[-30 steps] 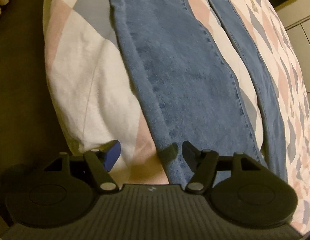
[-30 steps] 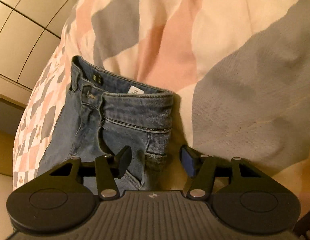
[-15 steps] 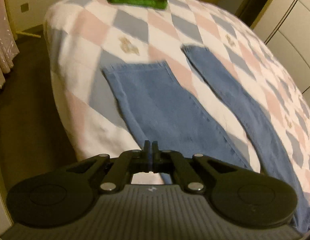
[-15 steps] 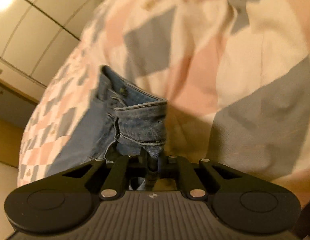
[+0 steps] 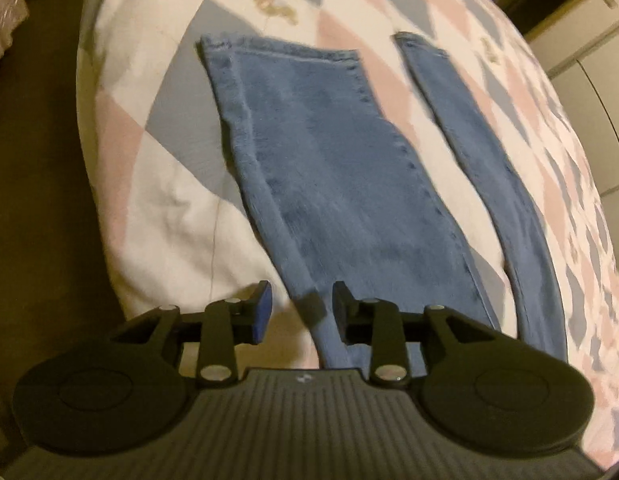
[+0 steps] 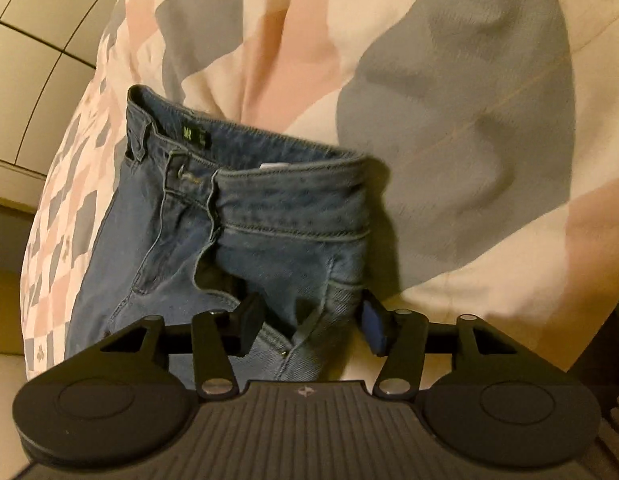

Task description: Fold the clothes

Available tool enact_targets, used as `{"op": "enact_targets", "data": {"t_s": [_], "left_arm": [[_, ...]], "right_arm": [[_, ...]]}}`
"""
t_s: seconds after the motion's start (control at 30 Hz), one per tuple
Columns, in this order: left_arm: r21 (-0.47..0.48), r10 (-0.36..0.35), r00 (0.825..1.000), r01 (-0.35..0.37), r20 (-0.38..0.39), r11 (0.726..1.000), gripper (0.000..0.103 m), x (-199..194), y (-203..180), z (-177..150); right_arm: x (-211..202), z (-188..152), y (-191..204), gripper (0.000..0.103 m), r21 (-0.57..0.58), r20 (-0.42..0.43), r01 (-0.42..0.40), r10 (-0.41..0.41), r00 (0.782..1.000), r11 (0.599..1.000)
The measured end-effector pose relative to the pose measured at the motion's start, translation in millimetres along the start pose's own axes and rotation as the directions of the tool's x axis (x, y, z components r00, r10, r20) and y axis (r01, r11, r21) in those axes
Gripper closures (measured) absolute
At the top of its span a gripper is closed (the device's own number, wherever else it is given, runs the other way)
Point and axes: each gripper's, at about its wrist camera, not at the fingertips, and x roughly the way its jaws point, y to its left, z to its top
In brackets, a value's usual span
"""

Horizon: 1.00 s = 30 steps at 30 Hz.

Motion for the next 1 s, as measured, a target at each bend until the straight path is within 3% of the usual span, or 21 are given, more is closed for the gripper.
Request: {"op": "enact_targets", "data": {"t_s": [0.27, 0.4, 0.43, 0.47, 0.5, 0.53, 0.57, 0.7, 0.8, 0.9, 1.0], "left_arm": [[-0.143, -0.065, 0.998, 0.062, -0.014, 0.988, 0.076, 31, 25, 44], [-0.160, -0.103, 0.995, 0.099, -0.014, 0.982, 0.077, 35, 26, 51], [-0.149, -0.106, 0.994, 0.103, -0.009, 0.983, 0.091, 33, 23, 53], [-0.104, -0.102, 0.995, 0.102, -0.002, 0.989, 0.102, 29, 17, 55], [-0.037, -0.098, 0.995, 0.098, 0.005, 0.994, 0.102, 22, 10, 57], [0.031, -0.100, 0.995, 0.100, 0.018, 0.995, 0.102, 14, 3, 58], [0.081, -0.109, 0.994, 0.106, 0.032, 0.991, 0.102, 4, -3, 61], [0.212, -0.156, 0.978, 0.125, 0.139, 0.969, 0.102, -52, -7, 75], [0.337, -0.122, 0.975, 0.053, 0.188, 0.940, 0.101, -63, -4, 77], [0.393, 0.031, 0.985, -0.097, 0.170, 0.914, 0.097, -30, 2, 61], [0.434, 0.186, 0.967, -0.246, 0.176, 0.867, 0.079, 1, 10, 42]], "right_arm": [[8, -12, 12, 0.041, 0.020, 0.036, 0.061, -0.062, 0.997, 0.998], [12, -15, 17, 0.041, 0.033, 0.066, 0.079, -0.081, 0.995, 0.996], [13, -15, 17, 0.041, 0.037, 0.076, 0.081, -0.083, 0.994, 0.996], [14, -14, 17, 0.048, 0.041, 0.087, 0.081, -0.084, 0.993, 0.996], [12, -14, 17, 0.057, 0.045, 0.108, 0.082, -0.086, 0.990, 0.996], [9, -12, 17, 0.084, 0.046, 0.121, 0.089, -0.094, 0.988, 0.995], [6, -11, 16, 0.096, 0.047, 0.130, 0.098, -0.103, 0.986, 0.994], [-19, -18, 24, 0.101, -0.047, 0.117, 0.086, -0.080, 0.990, 0.995], [-29, -24, 20, 0.102, -0.033, 0.091, 0.046, -0.042, 0.995, 0.998], [-9, -30, 14, 0.101, -0.077, 0.036, 0.087, -0.085, 0.996, 0.993], [5, -28, 9, 0.096, -0.060, -0.006, 0.145, -0.145, 0.989, 0.988]]}}
